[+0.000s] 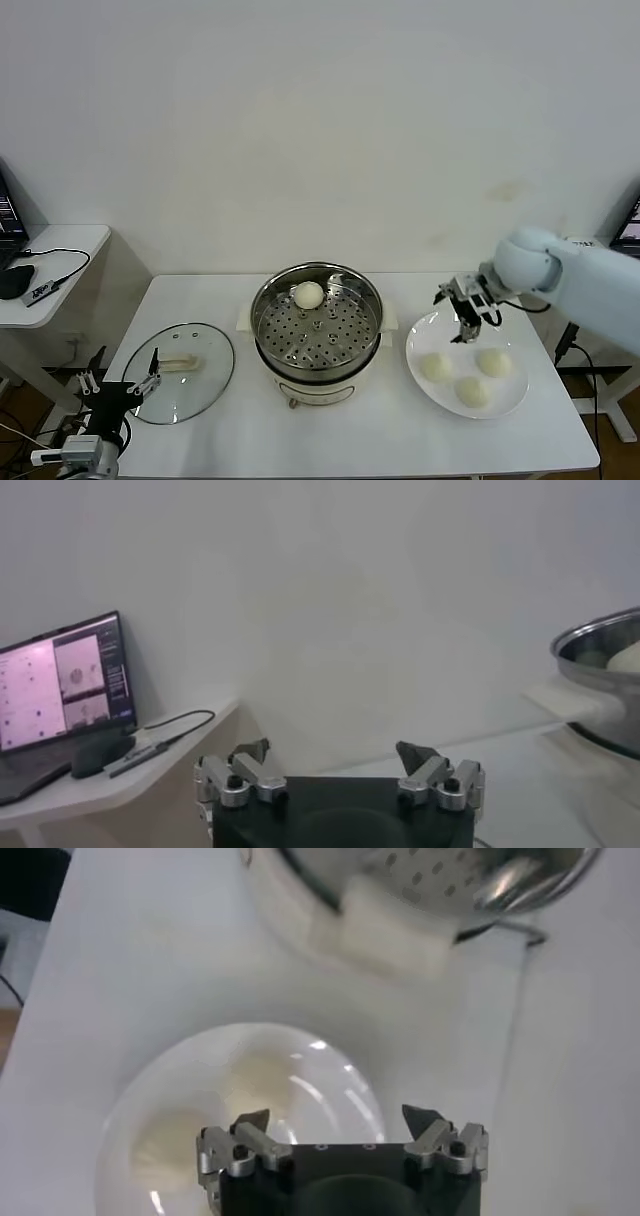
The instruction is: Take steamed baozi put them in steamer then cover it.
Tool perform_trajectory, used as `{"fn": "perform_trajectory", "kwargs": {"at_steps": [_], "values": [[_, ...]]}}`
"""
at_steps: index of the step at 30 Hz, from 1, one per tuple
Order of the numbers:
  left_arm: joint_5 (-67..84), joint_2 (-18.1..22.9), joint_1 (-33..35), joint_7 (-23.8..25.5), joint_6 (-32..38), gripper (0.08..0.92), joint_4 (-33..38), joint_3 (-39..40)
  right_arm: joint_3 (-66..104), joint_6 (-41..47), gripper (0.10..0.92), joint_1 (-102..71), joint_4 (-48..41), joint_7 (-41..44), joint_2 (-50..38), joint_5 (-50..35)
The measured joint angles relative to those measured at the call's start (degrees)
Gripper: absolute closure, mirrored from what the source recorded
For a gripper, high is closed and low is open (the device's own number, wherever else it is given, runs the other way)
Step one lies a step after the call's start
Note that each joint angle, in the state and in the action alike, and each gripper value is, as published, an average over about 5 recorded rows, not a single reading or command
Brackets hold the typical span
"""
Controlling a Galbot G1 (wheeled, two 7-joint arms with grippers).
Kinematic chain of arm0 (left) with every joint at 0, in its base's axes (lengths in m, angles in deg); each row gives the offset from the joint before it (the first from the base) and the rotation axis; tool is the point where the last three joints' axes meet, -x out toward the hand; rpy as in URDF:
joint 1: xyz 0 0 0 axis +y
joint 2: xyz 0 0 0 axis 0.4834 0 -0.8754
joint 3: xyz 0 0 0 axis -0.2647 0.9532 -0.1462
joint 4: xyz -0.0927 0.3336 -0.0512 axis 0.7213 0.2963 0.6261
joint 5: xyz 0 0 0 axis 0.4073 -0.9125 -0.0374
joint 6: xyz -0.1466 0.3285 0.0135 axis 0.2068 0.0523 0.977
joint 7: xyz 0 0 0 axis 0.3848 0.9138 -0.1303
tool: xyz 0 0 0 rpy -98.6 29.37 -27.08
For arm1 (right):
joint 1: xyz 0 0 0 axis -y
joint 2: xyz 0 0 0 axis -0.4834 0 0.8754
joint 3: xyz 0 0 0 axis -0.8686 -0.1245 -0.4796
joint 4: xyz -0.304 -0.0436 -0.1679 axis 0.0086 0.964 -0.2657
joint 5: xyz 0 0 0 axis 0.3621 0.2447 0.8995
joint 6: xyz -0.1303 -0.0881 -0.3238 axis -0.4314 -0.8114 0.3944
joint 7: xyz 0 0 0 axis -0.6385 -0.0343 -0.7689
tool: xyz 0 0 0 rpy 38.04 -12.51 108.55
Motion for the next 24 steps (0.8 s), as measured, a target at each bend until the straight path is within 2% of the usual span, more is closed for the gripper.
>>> {"fn": "perform_trajectory", "kwargs": {"at_steps": [24], "values": [[-0.04,0.74,0.92,-0.09,-0.27,0.177,0.58,-0.59,8.88,1.55,0.203,-16.91,-6.57,-1.08,5.01,7.33]]}}
